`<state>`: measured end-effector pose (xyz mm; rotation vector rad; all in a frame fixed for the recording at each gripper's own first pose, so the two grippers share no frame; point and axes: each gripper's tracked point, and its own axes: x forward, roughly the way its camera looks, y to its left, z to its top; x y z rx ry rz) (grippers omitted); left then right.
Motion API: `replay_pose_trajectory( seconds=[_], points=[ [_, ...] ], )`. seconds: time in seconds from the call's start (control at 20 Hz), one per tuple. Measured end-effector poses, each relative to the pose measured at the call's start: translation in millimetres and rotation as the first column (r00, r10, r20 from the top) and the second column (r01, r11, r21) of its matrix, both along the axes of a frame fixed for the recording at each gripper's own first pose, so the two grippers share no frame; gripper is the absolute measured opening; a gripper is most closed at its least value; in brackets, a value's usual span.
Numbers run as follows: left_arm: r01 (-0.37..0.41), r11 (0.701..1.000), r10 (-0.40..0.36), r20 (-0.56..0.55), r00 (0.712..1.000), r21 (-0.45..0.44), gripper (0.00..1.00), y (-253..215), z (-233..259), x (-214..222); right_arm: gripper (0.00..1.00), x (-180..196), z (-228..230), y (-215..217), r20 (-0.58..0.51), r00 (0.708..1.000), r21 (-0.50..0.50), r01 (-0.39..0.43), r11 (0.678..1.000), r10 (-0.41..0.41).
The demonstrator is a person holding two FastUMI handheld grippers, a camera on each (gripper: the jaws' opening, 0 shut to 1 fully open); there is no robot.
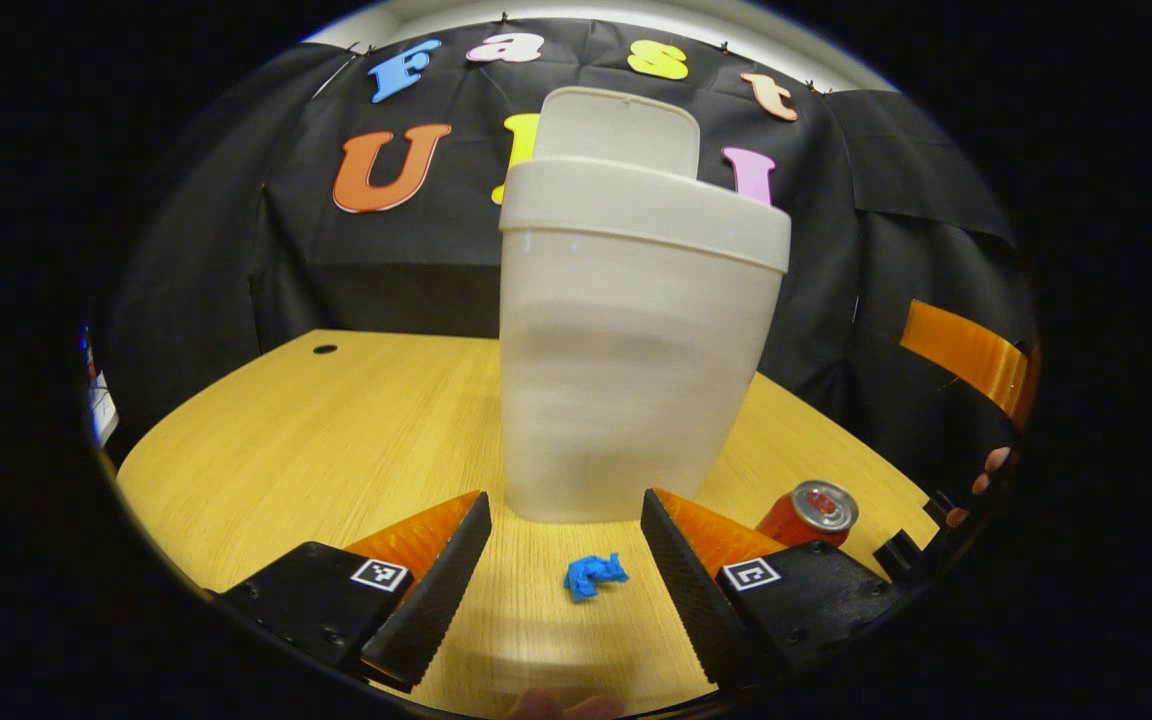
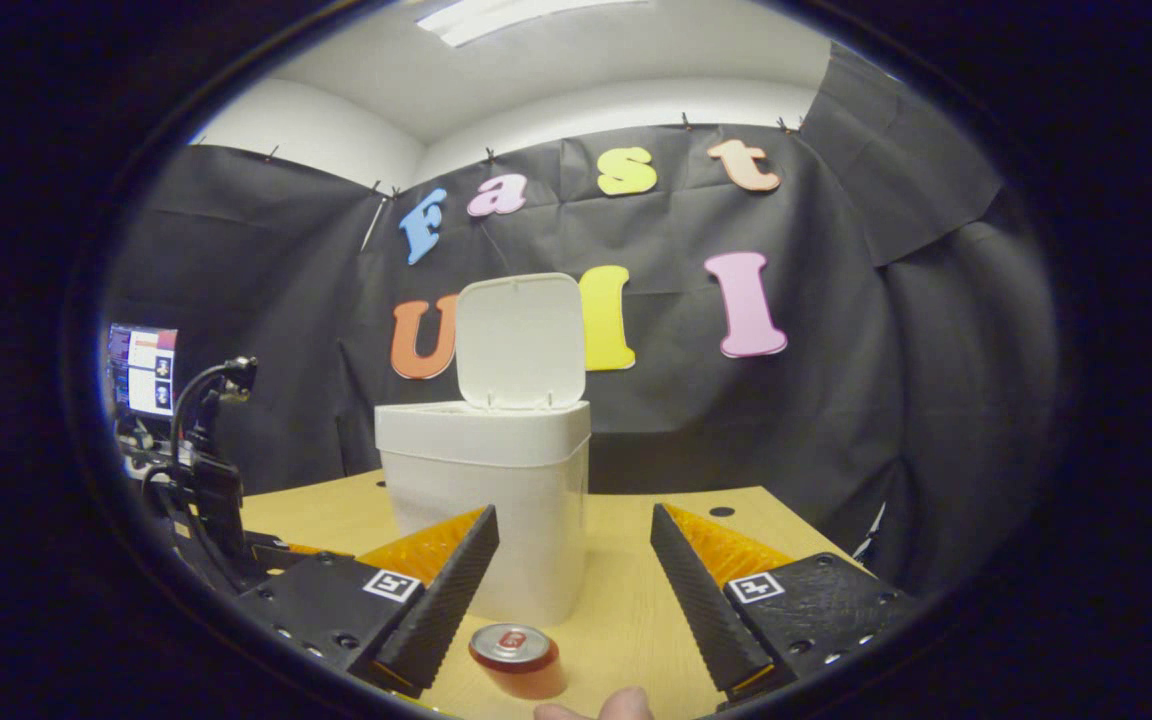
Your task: Press the lid of the desktop garbage bin to open it, pick up the crumpled paper on the desktop and throw it into the bin, then pick up the pop can on the desktop and drop it into the bin, and finally close the garbage bin lid.
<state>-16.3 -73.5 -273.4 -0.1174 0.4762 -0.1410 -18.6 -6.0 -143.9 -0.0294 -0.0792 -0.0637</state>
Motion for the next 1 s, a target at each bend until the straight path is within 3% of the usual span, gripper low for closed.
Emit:
replay_pose_trajectory(
  seconds=[0.35, 0.55, 0.75, 1.0],
  points=[
    [0.028, 0.999, -0.025, -0.124, 0.992, 0.022, 0.95, -21.2, -42.4, -2.2, 0.97, -6.3, -37.6, 3.7, -0.073, 0.996, 0.012, -0.044, 0.999, 0.045],
    [0.002, 1.0, 0.002, -0.171, 0.985, 0.023, 0.94, -15.1, -53.6, 5.8, 0.97, -6.0, -48.8, 1.2, -0.09, 0.995, -0.009, -0.039, 0.999, 0.038],
    [-0.003, 1.0, 0.008, -0.205, 0.979, 0.026, 0.8, -9.1, -59.3, -2.0, 0.96, -9.6, -58.3, -2.6, -0.094, 0.995, 0.039, -0.024, 0.999, 0.027],
    [0.02, 0.998, -0.005, -0.209, 0.978, 0.067, 0.69, -2.3, -55.4, -0.6, 0.97, -12.3, -81.2, 2.4, -0.142, 0.989, 0.072, -0.027, 0.997, 0.037]
  ],
)
